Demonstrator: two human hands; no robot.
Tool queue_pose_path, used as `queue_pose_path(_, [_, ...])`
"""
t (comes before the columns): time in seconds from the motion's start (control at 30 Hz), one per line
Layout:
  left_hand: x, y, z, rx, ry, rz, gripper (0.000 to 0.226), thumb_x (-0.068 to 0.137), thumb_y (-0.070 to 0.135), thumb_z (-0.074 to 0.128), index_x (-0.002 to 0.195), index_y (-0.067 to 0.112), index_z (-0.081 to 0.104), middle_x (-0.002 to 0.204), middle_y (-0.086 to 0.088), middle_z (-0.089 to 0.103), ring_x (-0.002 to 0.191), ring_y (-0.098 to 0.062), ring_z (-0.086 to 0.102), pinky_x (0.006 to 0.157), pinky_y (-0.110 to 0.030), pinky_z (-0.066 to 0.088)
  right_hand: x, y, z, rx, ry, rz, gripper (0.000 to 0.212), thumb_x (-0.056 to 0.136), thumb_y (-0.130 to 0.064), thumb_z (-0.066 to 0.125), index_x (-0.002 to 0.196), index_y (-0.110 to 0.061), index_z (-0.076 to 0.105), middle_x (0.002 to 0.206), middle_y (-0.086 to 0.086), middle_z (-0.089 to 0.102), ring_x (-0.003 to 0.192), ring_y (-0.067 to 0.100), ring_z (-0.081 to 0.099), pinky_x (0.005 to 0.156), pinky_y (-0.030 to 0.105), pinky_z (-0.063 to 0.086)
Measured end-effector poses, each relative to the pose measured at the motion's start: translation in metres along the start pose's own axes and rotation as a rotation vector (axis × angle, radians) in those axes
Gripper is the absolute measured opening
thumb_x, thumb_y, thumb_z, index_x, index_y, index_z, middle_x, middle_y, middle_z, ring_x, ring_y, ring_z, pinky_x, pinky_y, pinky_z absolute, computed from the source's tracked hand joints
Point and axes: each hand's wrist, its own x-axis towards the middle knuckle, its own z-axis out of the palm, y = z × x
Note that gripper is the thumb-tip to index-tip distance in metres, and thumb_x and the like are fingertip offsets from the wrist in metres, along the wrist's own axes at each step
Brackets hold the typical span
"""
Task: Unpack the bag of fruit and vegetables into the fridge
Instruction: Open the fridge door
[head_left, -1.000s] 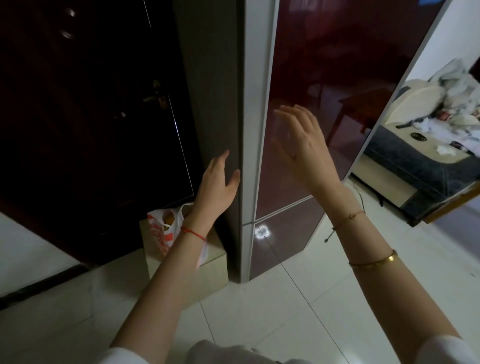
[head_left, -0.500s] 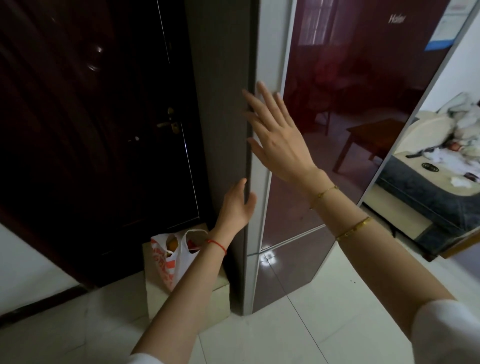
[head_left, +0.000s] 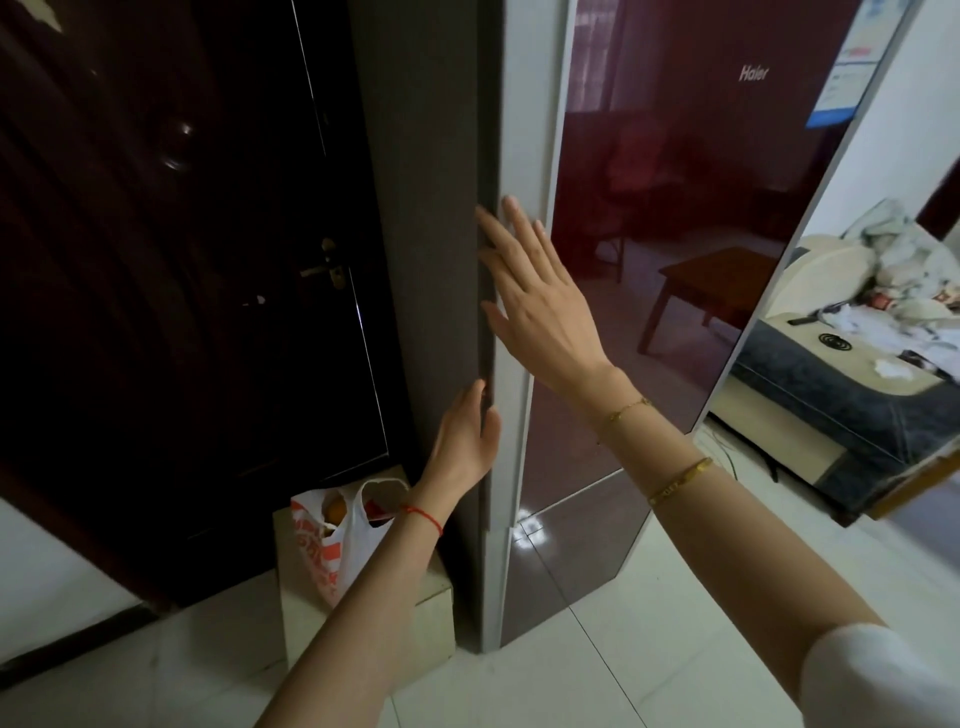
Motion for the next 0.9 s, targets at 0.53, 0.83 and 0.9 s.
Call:
queue_pose_path(0.53, [-0.059, 0.04, 0.02, -0.042, 0.049, 0.457, 0.035, 0.095, 0.035, 0.048, 0.125, 0.02, 0.057, 0.132, 0.002, 0.058, 0.118, -0.001, 0.054, 0.101, -0.017, 0.045, -0.114, 0.023, -0.082, -0.099, 0.172, 0.175, 0.032, 0.097, -0.019, 0.057, 0.124, -0.002, 0.06, 0.153, 0.016, 0.034, 0.147, 0.028, 0.01, 0.122, 0.047, 0.014])
queue_pose_path(0.83, [-0.057, 0.085, 0.03, 0.002, -0.003, 0.572, 0.06, 0.098, 0.035, 0.046, 0.153, 0.024, 0.023, 0.162, -0.001, 0.02, 0.146, -0.021, 0.029, 0.111, -0.041, 0.04, -0.175, 0.038, -0.122, -0.236, 0.156, 0.322, 0.054, 0.099, -0.02, 0.055, 0.148, -0.01, 0.034, 0.154, 0.014, 0.029, 0.148, 0.028, 0.008, 0.12, 0.052, 0.022])
queue_pose_path(0.9, [-0.057, 0.094, 0.035, 0.0, -0.046, 0.579, 0.063, 0.1, 0.034, 0.047, 0.155, 0.024, 0.017, 0.164, -0.001, 0.013, 0.149, -0.023, 0.021, 0.114, -0.05, 0.036, -0.186, 0.042, -0.132, -0.242, 0.164, 0.363, 0.053, 0.098, -0.017, 0.056, 0.147, -0.009, 0.035, 0.153, 0.017, 0.032, 0.148, 0.029, 0.008, 0.119, 0.054, 0.025])
